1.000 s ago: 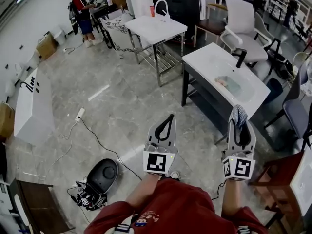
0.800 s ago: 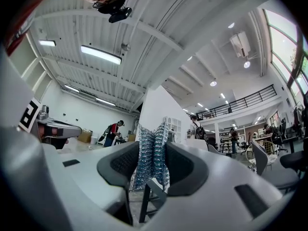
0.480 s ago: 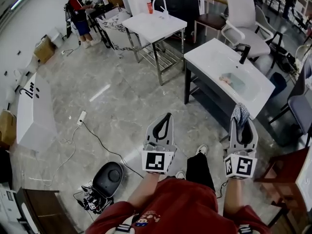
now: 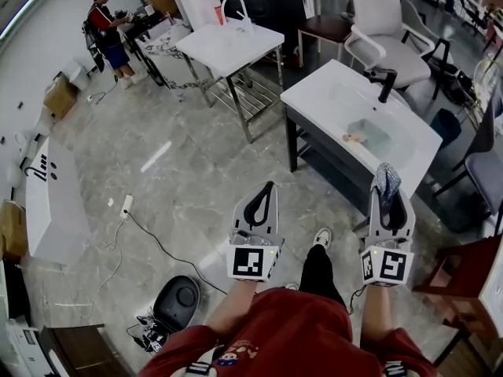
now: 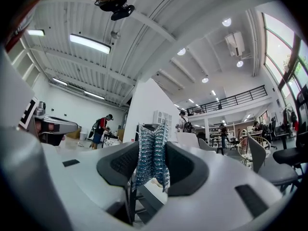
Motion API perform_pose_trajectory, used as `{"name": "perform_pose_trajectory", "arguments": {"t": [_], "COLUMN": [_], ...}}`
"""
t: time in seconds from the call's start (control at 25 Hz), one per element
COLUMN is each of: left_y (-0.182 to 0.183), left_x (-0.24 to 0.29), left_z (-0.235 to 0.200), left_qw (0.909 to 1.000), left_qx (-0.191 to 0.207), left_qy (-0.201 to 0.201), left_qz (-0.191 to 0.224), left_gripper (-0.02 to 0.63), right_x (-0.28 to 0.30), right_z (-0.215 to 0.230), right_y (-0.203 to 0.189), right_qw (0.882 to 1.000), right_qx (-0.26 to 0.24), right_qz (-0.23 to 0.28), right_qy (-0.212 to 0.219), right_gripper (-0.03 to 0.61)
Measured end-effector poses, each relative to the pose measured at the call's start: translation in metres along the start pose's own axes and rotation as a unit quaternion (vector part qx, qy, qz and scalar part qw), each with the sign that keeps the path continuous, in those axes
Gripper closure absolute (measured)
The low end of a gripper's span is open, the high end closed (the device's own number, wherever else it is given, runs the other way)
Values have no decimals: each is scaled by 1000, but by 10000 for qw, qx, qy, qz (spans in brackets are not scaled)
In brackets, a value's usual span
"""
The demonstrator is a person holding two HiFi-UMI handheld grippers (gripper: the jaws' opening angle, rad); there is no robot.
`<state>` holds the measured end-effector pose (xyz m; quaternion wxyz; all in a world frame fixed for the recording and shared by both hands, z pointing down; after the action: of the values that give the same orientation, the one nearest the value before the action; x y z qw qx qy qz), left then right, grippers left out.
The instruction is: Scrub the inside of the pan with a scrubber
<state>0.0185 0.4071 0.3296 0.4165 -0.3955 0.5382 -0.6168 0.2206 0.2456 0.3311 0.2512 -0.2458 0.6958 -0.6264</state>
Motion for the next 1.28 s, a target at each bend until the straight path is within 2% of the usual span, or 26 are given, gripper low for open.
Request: {"name": "perform_pose_trajectory", "arguments": {"t": [0.4, 0.76, 1.08, 1.28], "left_y": [10, 32, 41, 45], "left_x": [126, 242, 323, 359], "left_z": [9, 46, 78, 84], "left_qw": [9994, 9971, 9938, 9909], "left_qx": [88, 249, 283, 263], "left_qy": [-289, -701, -1079, -1320], "left_qz": [-168, -131, -4, -67], "left_gripper": [603, 603, 603, 603], "right_x": [90, 168, 202, 222], "right_z": [66, 136, 197, 217], "right_y": [-15, -25, -32, -32], "right_qw": [9994, 9986, 9971, 9948], "right_qx": [126, 335, 192, 186], "right_qz": [-232, -258, -295, -401], "right_qy": [-230, -310, -670, -920], "right_gripper": [403, 403, 402, 402]}}
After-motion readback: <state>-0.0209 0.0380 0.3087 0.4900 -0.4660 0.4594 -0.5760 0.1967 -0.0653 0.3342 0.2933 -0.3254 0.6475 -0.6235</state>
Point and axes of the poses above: the fingertips, and each gripper's own axes: x forward along the fingers, z to its right, y out of its top, the point moved 2 cm from there along -x, backward along the fingers, and after that the axes turned 7 degrees about -z, right-handed, at the moved point
